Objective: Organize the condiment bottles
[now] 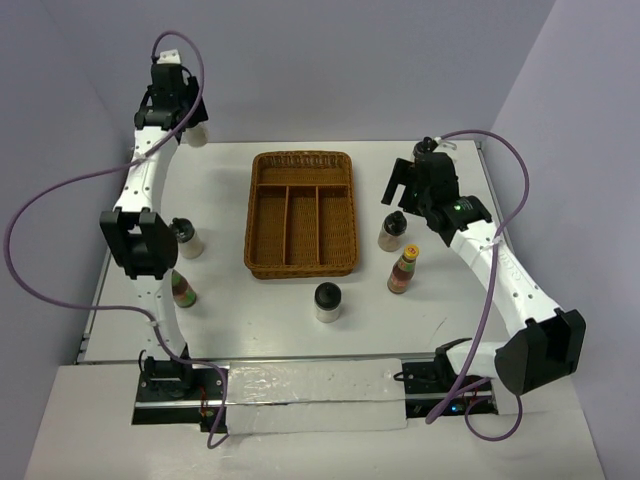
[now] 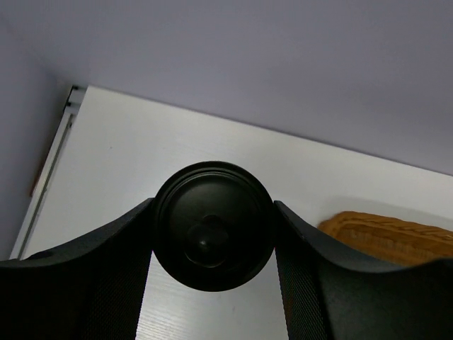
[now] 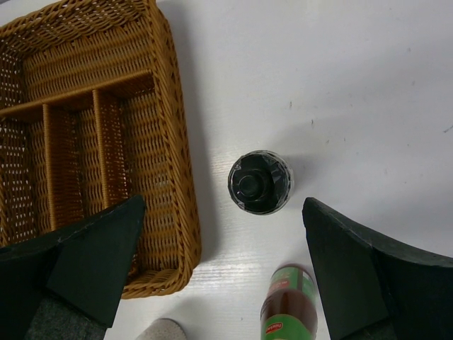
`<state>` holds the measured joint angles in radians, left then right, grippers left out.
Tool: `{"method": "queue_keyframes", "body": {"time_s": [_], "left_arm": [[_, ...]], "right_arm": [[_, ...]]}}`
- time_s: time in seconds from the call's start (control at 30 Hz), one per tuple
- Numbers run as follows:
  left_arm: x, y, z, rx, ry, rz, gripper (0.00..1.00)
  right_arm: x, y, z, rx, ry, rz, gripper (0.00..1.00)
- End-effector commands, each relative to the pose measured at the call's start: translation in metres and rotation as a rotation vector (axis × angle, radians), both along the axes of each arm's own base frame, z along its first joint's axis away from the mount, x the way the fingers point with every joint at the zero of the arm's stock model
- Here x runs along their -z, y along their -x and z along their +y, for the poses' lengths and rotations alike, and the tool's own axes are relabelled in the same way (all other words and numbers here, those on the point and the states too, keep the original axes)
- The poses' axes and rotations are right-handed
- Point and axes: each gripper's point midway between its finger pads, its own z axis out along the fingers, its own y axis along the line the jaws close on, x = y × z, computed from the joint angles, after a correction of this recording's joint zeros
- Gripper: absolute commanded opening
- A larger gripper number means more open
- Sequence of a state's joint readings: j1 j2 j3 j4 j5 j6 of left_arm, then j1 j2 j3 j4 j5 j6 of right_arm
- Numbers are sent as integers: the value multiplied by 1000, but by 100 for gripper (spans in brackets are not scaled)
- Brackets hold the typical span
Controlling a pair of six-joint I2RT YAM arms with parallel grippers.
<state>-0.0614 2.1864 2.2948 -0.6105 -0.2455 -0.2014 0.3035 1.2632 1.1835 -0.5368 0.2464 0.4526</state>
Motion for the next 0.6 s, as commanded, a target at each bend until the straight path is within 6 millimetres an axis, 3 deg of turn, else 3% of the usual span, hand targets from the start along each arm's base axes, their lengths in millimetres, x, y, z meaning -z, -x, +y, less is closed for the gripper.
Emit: {"method": "queue_keyframes", "body": {"time_s": [0.0,0.1,0.13,0.3,0.57], "left_arm": [[-72,15,-52,116,14,-146,10],[-69,17,-89,172,12,-145,10],[-65,19,-114,206,3,-143,10],[-47,20,-171,282,12,-127,10],[-15,28,-224,360,43,-97,10]], "right_arm": [[-26,1,2,-1,-33,-65,100],[-26,2,2,0,-36,-67,100],[-26,3,2,1,-36,-65,100],[-28,6,-1,6,-31,-73,100],[-23,9,-6,21,-7,-64,100]]}}
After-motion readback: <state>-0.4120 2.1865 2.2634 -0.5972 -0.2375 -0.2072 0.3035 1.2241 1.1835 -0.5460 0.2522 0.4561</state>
